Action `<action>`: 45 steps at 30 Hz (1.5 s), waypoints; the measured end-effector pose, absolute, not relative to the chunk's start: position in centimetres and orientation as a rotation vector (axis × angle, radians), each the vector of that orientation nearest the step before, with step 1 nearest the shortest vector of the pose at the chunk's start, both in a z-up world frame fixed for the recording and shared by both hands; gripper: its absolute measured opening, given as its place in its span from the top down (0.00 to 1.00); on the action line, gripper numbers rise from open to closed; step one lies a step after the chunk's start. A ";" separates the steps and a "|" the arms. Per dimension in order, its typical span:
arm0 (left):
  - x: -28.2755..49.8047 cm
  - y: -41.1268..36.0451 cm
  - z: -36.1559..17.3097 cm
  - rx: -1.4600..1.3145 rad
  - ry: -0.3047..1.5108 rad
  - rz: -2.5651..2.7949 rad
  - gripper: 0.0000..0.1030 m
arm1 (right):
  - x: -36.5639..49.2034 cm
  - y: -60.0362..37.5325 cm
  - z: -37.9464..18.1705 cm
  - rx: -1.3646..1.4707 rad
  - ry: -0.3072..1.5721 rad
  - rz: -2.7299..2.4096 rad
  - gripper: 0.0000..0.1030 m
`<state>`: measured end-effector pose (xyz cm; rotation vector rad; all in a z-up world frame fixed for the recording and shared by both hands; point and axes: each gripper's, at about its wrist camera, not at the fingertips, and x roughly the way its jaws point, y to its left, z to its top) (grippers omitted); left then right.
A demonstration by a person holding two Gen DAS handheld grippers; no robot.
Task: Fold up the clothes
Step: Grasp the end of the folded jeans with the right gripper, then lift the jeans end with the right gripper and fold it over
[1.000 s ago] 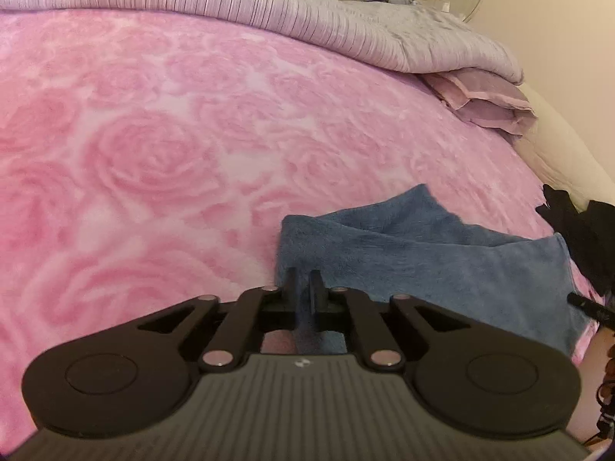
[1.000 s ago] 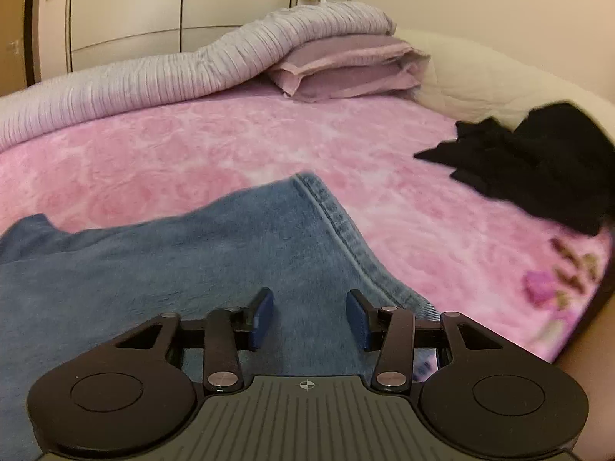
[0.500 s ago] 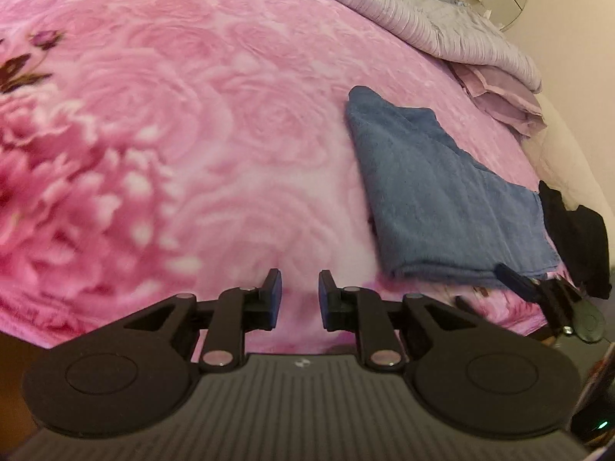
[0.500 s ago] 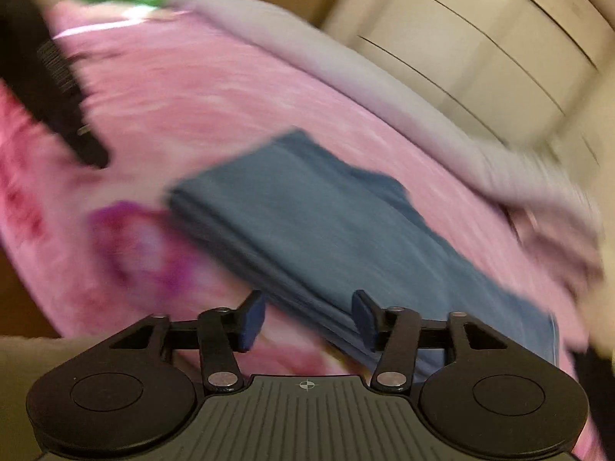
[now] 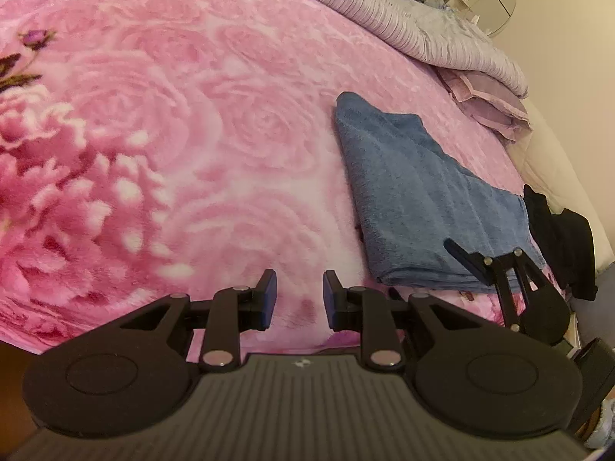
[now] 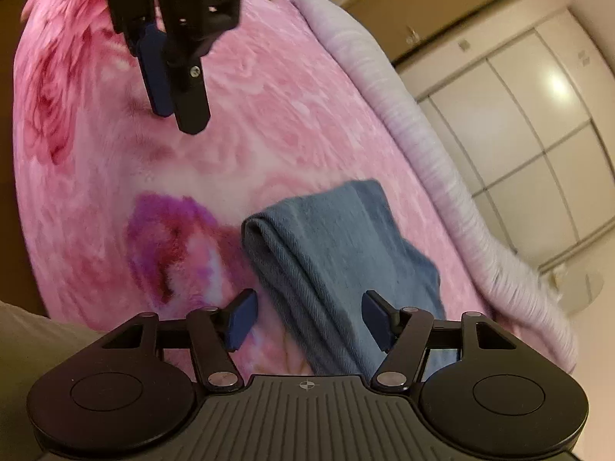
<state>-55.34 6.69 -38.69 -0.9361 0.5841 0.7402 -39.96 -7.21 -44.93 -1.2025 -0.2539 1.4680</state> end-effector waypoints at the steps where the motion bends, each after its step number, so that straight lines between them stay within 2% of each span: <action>1: -55.3 6.8 -38.8 -0.942 0.585 0.739 0.81 | -40.0 -6.9 -45.2 -1.208 -0.272 1.474 0.46; 2: -55.3 7.0 -38.9 -0.950 0.585 0.738 0.81 | -40.0 -6.7 -45.6 -1.213 -0.290 1.481 0.48; 4: -55.3 7.3 -39.0 -0.963 0.584 0.737 0.81 | -40.2 -6.3 -46.3 -1.229 -0.333 1.502 0.65; 5: -55.3 7.4 -39.0 -0.965 0.585 0.739 0.81 | -40.1 -6.2 -46.5 -1.216 -0.342 1.499 0.68; 7: -54.9 7.6 -38.7 -0.958 0.589 0.744 0.81 | -39.2 -6.0 -45.8 -1.128 -0.281 1.516 0.83; 9: -54.4 7.9 -38.2 -0.943 0.593 0.744 0.81 | -36.8 -5.4 -43.2 -0.909 -0.068 1.556 0.86; 12: -52.5 8.3 -36.8 -0.908 0.578 0.711 0.81 | -31.1 -5.3 -38.6 -0.454 0.329 1.563 0.87; 14: -50.9 8.6 -35.6 -0.880 0.567 0.681 0.81 | -26.4 -6.8 -36.3 -0.179 0.493 1.510 0.88; 17: -46.7 9.2 -33.7 -0.815 0.551 0.603 0.81 | -19.0 -10.2 -33.8 0.156 0.644 1.386 0.88; 22: -37.9 9.1 -32.3 -0.738 0.553 0.446 0.80 | -8.2 -16.8 -33.2 0.490 0.724 1.150 0.88; 29: -29.2 7.7 -34.2 -0.732 0.650 0.335 0.81 | 2.0 -19.0 -39.1 0.604 0.949 0.845 0.88; 35: -27.6 7.6 -34.9 -0.741 0.682 0.331 0.80 | 2.9 -18.8 -36.1 0.591 0.838 0.999 0.88; 40: -26.2 7.9 -35.2 -0.743 0.698 0.330 0.80 | 3.9 -21.3 -41.2 0.650 1.050 0.828 0.87; 45: -25.7 8.3 -35.6 -0.753 0.711 0.321 0.81 | 2.9 -21.1 -40.9 0.627 1.012 0.794 0.85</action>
